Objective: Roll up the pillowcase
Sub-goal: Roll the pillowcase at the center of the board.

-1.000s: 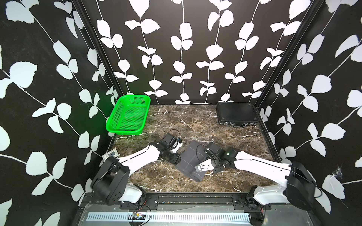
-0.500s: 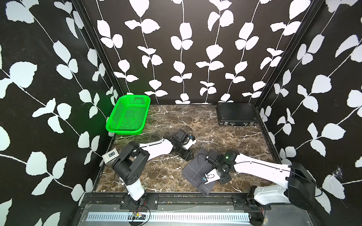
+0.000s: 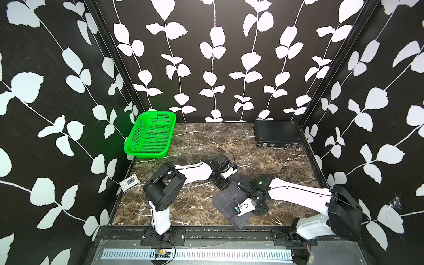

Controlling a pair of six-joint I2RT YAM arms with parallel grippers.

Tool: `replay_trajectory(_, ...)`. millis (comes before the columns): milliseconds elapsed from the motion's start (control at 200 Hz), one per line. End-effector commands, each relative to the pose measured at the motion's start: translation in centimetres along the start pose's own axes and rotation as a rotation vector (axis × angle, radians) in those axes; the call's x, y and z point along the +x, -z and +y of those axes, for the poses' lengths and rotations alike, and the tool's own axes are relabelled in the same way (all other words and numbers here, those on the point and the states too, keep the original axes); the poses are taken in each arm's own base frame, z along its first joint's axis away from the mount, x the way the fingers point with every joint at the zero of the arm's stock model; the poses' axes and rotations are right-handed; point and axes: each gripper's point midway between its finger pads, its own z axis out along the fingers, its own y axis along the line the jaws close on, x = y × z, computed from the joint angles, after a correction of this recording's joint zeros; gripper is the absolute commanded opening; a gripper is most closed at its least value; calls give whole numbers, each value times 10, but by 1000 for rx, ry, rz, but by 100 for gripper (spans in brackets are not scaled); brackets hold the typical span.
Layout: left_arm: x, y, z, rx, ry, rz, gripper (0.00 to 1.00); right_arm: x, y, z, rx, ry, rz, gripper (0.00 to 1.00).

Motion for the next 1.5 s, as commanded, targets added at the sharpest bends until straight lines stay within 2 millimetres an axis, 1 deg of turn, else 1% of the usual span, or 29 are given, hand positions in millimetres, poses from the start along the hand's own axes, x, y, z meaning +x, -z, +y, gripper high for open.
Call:
replay_trajectory(0,10,-10,-3,5,-37,63,17,-9,9,-1,-21,21,-17,24)
replay_trajectory(110,15,-14,0,-10,-52,84,15,-12,10,-8,-13,27,-10,29)
replay_trajectory(280,21,-19,2,-11,-65,103,14,-24,15,-27,37,40,-29,35)
replay_trajectory(375,22,-20,4,-9,-63,104,12,-28,12,-35,51,43,-34,39)
replay_trajectory(455,23,-20,6,-2,-54,99,12,-32,12,-43,75,42,-39,40)
replay_trajectory(565,22,-20,7,22,-44,82,12,-39,14,-60,138,46,-54,41)
replay_trajectory(700,24,-19,16,26,-23,81,12,-49,15,-77,194,46,-90,41)
replay_trajectory(845,16,-12,23,47,-5,43,12,-52,8,-94,277,50,-121,44)
replay_trajectory(920,10,-7,24,57,-3,21,15,-53,6,-103,302,38,-137,45)
replay_trajectory(1015,2,2,30,55,19,-4,18,-54,5,-112,320,23,-156,45)
replay_trajectory(1055,-1,7,30,53,23,-15,21,-54,3,-114,326,14,-173,45)
replay_trajectory(1060,-1,10,35,46,36,-21,21,-54,3,-114,327,13,-173,45)
replay_trajectory(1070,-2,12,40,40,47,-27,22,-54,2,-114,328,11,-175,45)
replay_trajectory(1090,-3,17,43,33,56,-34,24,-53,0,-115,333,8,-179,45)
replay_trajectory(1160,-4,33,52,-5,85,-43,31,-50,-5,-117,338,0,-187,45)
replay_trajectory(1185,-4,39,55,-24,97,-42,32,-49,-7,-116,337,0,-187,45)
replay_trajectory(1205,-3,45,57,-40,108,-43,34,-46,-17,-115,314,-5,-173,45)
replay_trajectory(1285,1,68,61,-83,162,-55,38,-45,-23,-117,322,-15,-188,45)
replay_trajectory(1320,1,77,59,-86,187,-68,39,-45,-24,-118,327,-20,-195,45)
replay_trajectory(1395,4,91,42,-38,270,-117,39,-46,-24,-124,346,-56,-226,45)
replay_trajectory(1445,6,94,25,7,317,-148,40,-47,-22,-127,357,-80,-253,45)
replay_trajectory(1495,12,95,11,6,331,-159,40,-48,-19,-129,365,-100,-273,45)
